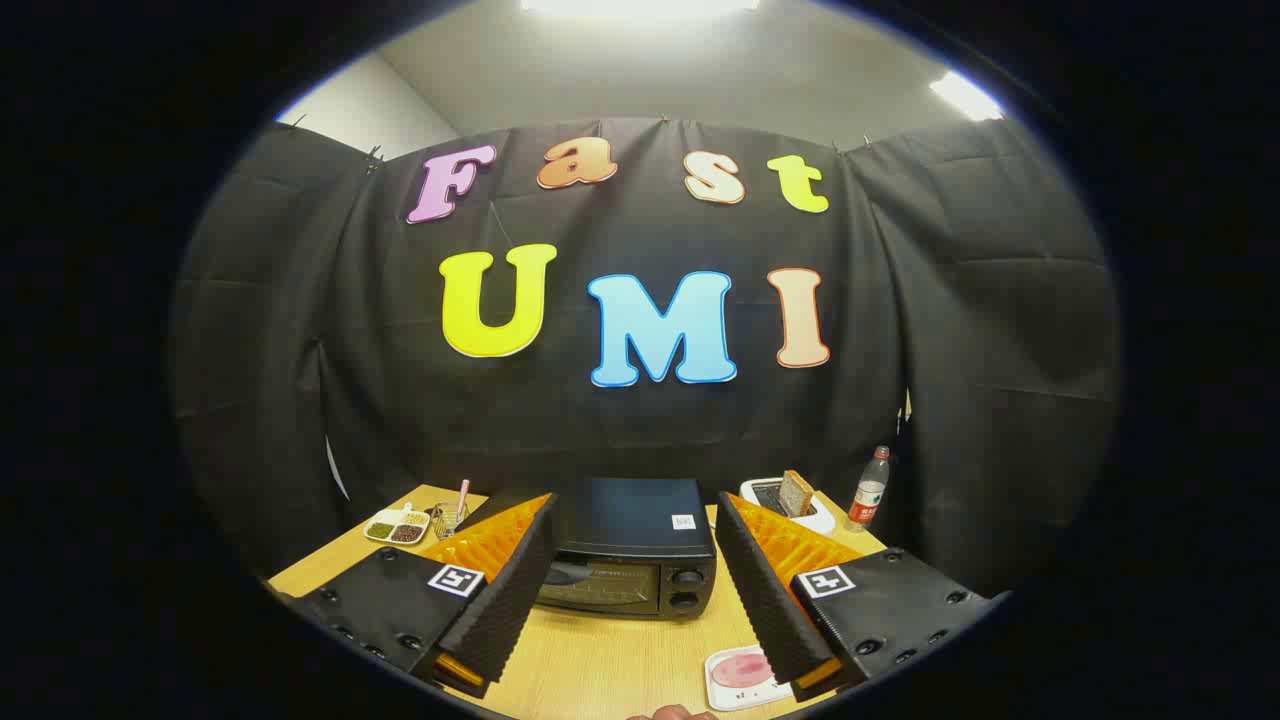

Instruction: Open the toaster oven, put the food inside, and close the toaster oven door.

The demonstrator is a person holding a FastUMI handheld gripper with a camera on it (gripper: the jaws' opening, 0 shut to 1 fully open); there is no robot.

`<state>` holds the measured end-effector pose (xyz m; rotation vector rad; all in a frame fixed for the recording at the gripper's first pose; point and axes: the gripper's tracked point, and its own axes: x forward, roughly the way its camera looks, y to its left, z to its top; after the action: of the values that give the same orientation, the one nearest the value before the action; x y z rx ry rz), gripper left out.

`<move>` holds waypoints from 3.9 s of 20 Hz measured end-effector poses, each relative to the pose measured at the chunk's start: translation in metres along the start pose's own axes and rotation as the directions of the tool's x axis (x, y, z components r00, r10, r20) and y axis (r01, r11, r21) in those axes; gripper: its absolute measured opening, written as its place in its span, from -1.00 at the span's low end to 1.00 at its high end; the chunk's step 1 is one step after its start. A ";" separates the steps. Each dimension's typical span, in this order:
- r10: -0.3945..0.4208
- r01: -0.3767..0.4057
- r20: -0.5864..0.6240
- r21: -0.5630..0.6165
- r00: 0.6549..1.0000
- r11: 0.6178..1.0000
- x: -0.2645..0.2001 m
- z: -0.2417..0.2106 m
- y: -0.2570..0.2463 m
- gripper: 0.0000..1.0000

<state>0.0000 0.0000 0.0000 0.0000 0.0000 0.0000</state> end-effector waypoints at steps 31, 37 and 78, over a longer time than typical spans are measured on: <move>0.031 -0.027 -0.126 0.032 0.992 0.999 0.087 -0.037 0.061 0.96; 0.019 -0.013 -0.182 0.034 0.983 0.999 0.120 -0.069 0.079 0.96; 0.037 -0.037 -0.446 0.008 0.894 0.999 0.124 -0.185 0.110 1.00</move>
<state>0.1237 0.1102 -0.1847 -0.0009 0.4628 0.0382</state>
